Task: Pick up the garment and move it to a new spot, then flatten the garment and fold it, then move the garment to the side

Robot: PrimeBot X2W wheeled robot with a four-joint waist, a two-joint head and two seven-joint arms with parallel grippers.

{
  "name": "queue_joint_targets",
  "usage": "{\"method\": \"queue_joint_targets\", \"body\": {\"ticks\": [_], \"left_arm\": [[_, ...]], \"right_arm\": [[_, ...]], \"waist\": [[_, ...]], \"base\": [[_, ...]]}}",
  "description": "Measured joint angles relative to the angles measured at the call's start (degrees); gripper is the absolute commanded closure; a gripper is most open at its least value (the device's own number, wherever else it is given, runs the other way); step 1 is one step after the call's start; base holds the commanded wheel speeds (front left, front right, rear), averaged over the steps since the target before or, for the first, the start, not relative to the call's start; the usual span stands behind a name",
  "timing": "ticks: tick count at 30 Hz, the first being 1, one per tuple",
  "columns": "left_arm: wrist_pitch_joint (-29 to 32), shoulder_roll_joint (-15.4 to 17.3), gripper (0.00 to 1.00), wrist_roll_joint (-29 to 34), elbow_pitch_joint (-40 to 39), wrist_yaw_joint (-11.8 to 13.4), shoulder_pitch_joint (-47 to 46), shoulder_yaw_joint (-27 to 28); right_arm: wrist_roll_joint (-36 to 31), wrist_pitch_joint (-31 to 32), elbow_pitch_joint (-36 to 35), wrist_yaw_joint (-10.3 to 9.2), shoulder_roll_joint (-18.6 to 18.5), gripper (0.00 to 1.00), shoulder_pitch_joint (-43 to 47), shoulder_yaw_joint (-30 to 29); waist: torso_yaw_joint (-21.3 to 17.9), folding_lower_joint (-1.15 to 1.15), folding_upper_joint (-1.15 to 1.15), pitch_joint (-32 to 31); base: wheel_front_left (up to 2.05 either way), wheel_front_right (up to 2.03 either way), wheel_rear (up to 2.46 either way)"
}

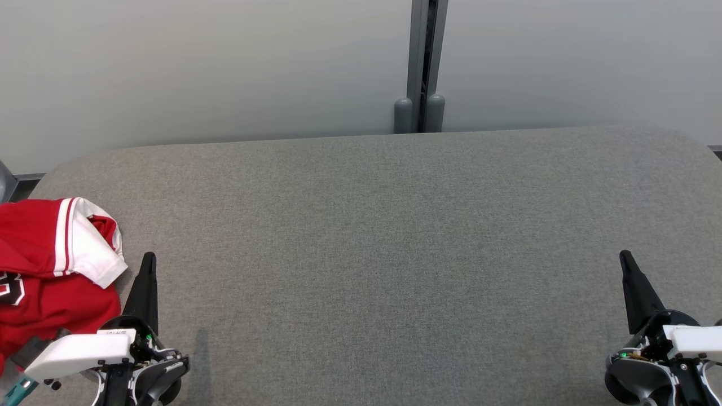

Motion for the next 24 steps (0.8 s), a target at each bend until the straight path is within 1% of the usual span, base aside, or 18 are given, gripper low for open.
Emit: {"method": "queue_joint_targets", "body": {"ticks": [24], "left_arm": [[0.0,0.0,1.0,0.0,0.0,0.0,0.0,0.0]], "right_arm": [[0.0,0.0,0.0,0.0,0.0,1.0,0.0,0.0]], "waist": [[0.0,0.0,0.0,0.0]], "base": [[0.0,0.0,0.0]]}}
